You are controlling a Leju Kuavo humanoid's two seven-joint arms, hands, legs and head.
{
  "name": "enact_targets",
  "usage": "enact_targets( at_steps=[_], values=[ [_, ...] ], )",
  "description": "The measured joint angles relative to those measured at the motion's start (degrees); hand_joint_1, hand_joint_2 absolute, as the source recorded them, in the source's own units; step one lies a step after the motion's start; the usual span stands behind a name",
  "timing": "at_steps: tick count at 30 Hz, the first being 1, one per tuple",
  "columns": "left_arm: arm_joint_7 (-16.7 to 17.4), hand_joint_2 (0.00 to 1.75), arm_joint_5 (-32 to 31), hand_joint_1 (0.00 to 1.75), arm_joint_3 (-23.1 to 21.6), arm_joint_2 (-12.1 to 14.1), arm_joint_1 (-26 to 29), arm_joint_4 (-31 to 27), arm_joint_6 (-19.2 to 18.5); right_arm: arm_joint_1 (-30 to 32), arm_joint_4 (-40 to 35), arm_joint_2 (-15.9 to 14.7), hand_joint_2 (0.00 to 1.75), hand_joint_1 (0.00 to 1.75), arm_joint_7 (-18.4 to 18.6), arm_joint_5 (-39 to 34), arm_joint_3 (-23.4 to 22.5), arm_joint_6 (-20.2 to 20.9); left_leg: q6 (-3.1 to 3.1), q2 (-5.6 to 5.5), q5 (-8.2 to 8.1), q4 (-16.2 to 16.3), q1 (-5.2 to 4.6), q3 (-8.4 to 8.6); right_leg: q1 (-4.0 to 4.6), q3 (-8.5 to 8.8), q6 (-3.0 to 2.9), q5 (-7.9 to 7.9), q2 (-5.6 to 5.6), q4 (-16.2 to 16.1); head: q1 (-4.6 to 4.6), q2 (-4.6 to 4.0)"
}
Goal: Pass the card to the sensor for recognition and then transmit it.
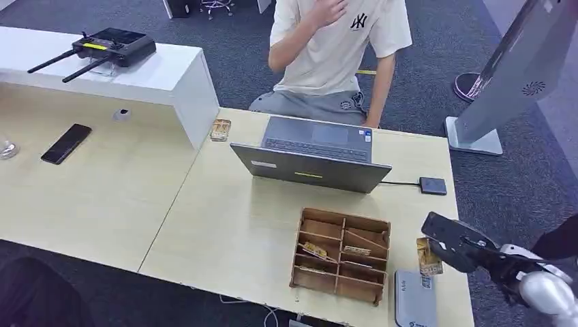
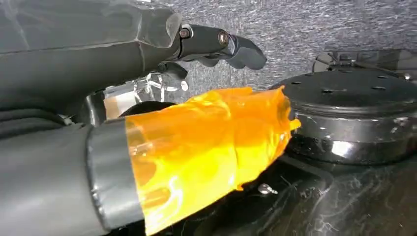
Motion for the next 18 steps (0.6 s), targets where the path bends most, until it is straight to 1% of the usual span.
enact_targets(
  at_steps=[5,8,11,18],
  values=[
    [0.15,0.00,-1.20,0.00,0.37,0.31,0.52,-0.83,0.00,-1.54,-0.13,0.13,1.75,1.75,-1.66,-1.18,-0.59,-0.24,0.00,-0.02,0.00,0.00,0.00,-0.02,0.00,0.00,0.00,0.00,-0.02,0.00,0.00,0.00],
    [1.11,0.00,-2.97,0.00,0.39,0.72,0.74,-1.40,0.00,-2.34,-0.17,0.63,1.75,1.75,-3.47,-1.07,-1.14,-1.09,0.00,-0.01,0.00,0.00,0.00,-0.01,0.00,-0.01,0.00,0.00,-0.02,0.00,0.00,0.00],
    [1.20,0.00,-3.87,0.00,0.39,0.98,0.81,-1.66,0.00,-3.04,-0.15,1.18,1.75,1.75,-5.09,-0.15,-1.31,-2.10,0.00,-0.03,0.00,0.00,0.00,-0.04,0.00,-0.01,0.00,0.00,-0.04,0.00,0.02,0.00],
    [0.72,0.00,-5.97,0.00,-0.41,2.06,0.23,-2.58,0.00,-4.06,-0.33,5.16,1.75,1.75,-9.01,1.29,-3.10,-5.40,-0.01,-0.04,0.01,0.00,0.02,-0.02,0.02,-0.01,0.00,0.00,-0.04,0.02,0.04,0.00]
  ],
)
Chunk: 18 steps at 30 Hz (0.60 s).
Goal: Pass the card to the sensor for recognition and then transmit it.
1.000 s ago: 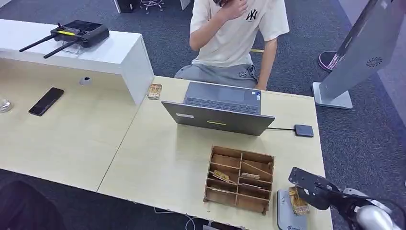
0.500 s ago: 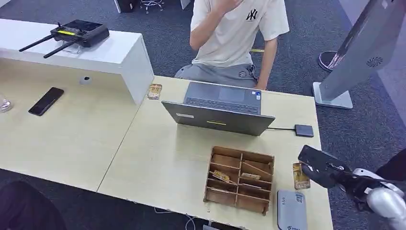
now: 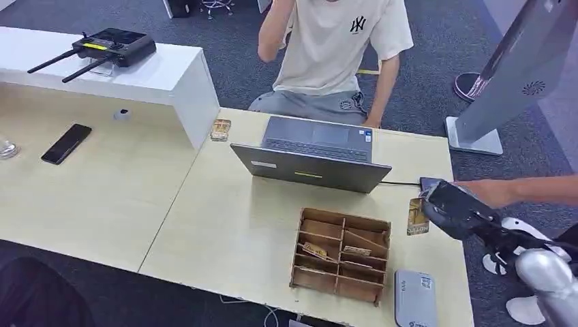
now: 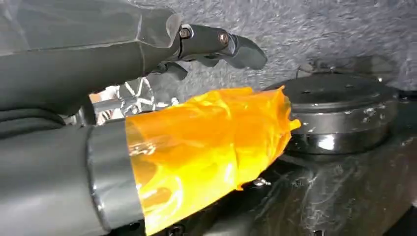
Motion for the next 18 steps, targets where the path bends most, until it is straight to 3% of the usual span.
enact_targets(
  at_steps=[7,18],
  values=[
    [-1.33,0.00,-1.66,0.00,-3.26,1.25,-1.82,-0.07,0.00,-0.01,-0.98,5.80,1.75,1.75,-4.56,-0.28,-3.12,-2.12,0.00,0.03,0.00,0.00,0.01,0.01,0.01,-0.02,0.00,0.00,0.03,0.02,-0.04,0.00],
    [-3.93,0.00,-2.42,0.00,-7.72,2.34,-4.24,-0.09,0.00,-0.40,-2.34,15.10,1.75,1.75,-10.36,-2.49,-6.86,-1.92,-0.02,0.04,0.01,0.00,0.02,0.02,0.01,-0.03,0.00,0.00,0.05,0.02,-0.04,0.00]
  ],
)
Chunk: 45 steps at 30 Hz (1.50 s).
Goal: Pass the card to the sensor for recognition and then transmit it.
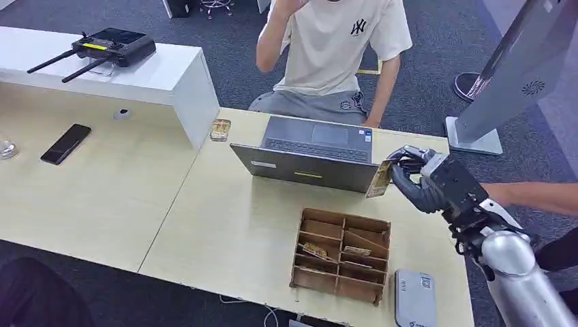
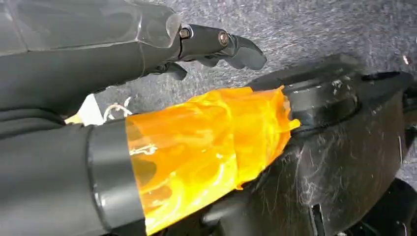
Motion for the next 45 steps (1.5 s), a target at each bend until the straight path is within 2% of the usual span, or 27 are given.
enact_targets(
  at_steps=[8,18,23,28,35,45],
  values=[
    [-2.64,0.00,0.28,0.00,-3.65,1.00,-1.74,0.00,0.00,-0.69,-0.44,4.96,1.75,1.75,-3.19,-2.64,-1.25,0.57,-0.01,0.00,0.01,0.00,0.00,-0.01,0.00,0.00,0.00,0.00,0.00,0.01,0.00,0.00],
    [-6.40,0.00,3.56,0.00,-9.12,2.82,-4.90,0.02,0.00,-3.79,0.76,9.65,1.75,1.75,-3.28,-4.70,-1.01,3.43,-0.01,0.01,0.01,0.00,0.01,0.01,0.00,0.00,-0.01,0.01,0.05,0.02,0.00,0.00],
    [-7.23,0.00,4.65,0.00,-11.27,3.36,-6.04,0.07,0.00,-5.07,2.23,11.36,1.75,1.75,-3.08,-4.70,-0.53,3.43,0.00,-0.02,0.03,0.00,0.01,-0.02,0.01,0.01,-0.01,0.01,-0.01,0.05,0.00,0.00],
    [-9.29,0.00,7.48,0.00,-14.47,4.04,-8.27,0.39,0.00,-8.17,6.55,14.46,1.75,1.75,-2.84,-4.66,0.28,2.99,-0.04,0.01,0.05,0.00,0.02,0.01,0.01,0.00,-0.01,0.01,0.05,0.07,0.02,0.00],
    [-10.62,0.00,10.88,0.00,-17.96,4.31,-10.57,1.35,0.00,-13.67,15.27,19.38,1.75,1.75,-1.70,-3.85,1.16,0.31,-0.06,0.01,0.07,0.00,0.03,0.01,0.01,0.00,-0.02,0.01,0.05,0.10,0.04,0.00],
    [-11.10,0.00,15.30,0.00,-19.45,4.26,-11.93,2.65,0.00,-19.22,26.99,25.33,1.75,1.75,-0.57,-1.25,2.06,-3.34,-0.06,0.02,0.07,0.00,0.03,0.01,0.02,-0.03,-0.02,0.01,0.07,0.10,0.02,0.00]
  ],
)
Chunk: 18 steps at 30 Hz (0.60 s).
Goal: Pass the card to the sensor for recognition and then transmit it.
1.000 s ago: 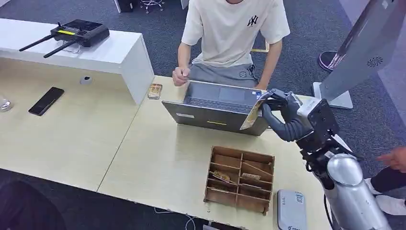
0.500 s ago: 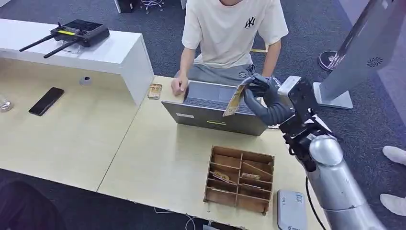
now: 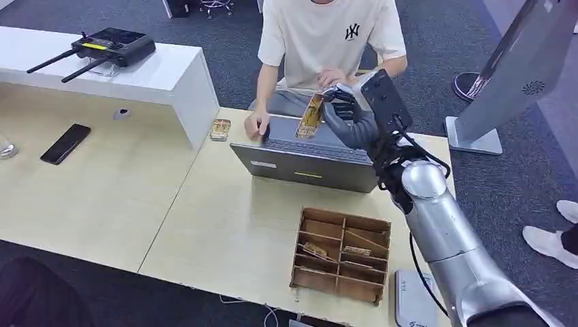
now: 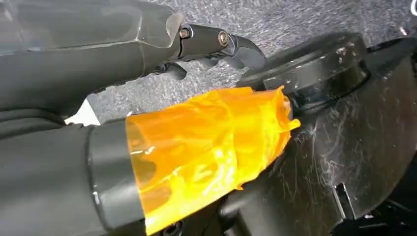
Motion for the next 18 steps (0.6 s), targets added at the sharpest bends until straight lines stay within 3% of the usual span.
enact_targets(
  at_steps=[18],
  values=[
    [1.18,0.00,3.61,0.00,0.70,-0.52,-0.08,1.51,0.00,-6.70,14.37,5.03,1.75,1.75,0.61,1.36,0.35,-6.06,0.00,0.00,0.00,0.00,0.00,0.01,0.00,0.00,0.00,0.00,-0.01,0.00,0.00,0.00]
  ],
)
